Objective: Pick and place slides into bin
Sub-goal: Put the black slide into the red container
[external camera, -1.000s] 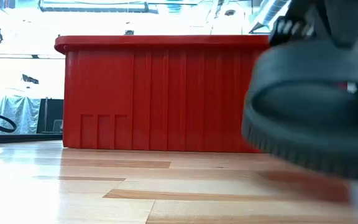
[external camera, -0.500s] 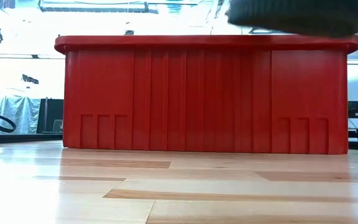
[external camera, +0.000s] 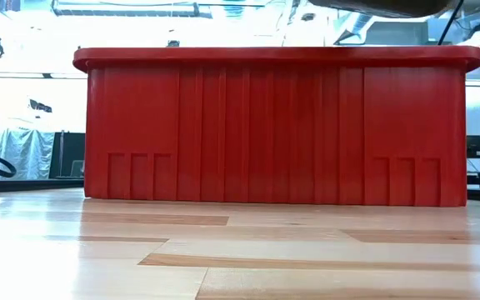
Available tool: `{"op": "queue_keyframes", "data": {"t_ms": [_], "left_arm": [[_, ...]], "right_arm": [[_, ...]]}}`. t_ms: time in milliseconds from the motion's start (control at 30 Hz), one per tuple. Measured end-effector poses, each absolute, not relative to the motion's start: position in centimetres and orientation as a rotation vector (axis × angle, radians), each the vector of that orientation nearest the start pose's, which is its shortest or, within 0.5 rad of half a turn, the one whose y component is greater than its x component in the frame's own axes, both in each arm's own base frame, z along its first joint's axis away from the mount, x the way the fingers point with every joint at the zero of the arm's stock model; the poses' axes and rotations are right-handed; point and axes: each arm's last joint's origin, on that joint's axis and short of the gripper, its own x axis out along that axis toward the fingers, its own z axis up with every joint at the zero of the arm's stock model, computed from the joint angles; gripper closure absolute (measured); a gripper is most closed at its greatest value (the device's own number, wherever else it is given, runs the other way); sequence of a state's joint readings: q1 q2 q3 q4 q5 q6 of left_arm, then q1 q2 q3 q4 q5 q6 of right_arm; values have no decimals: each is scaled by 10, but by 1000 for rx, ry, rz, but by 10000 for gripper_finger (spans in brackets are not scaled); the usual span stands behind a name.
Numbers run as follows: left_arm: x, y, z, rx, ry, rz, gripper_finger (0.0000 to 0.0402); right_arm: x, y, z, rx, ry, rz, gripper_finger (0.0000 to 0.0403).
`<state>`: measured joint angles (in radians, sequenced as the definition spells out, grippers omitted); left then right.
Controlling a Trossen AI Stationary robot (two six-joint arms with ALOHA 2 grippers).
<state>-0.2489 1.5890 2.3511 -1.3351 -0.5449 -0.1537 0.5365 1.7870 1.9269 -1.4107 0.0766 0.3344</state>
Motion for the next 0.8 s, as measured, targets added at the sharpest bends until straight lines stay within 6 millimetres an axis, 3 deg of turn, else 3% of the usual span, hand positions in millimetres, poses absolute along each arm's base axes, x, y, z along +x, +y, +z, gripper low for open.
{"op": "queue_keyframes", "data": {"t_ms": [133,267,567,800], "left_arm": [[256,-28,524,-6,507,245,398],[276,-7,505,-95,587,201,377],[304,19,460,-179,709,150,286],[308,28,449,-186,736,169,231]], "right_arm": [[292,171,362,-111,1272,184,403],[289,174,362,-141,1271,171,403],[289,178,364,-202,1228,200,403],[294,166,396,-290,1088,240,403]]}}
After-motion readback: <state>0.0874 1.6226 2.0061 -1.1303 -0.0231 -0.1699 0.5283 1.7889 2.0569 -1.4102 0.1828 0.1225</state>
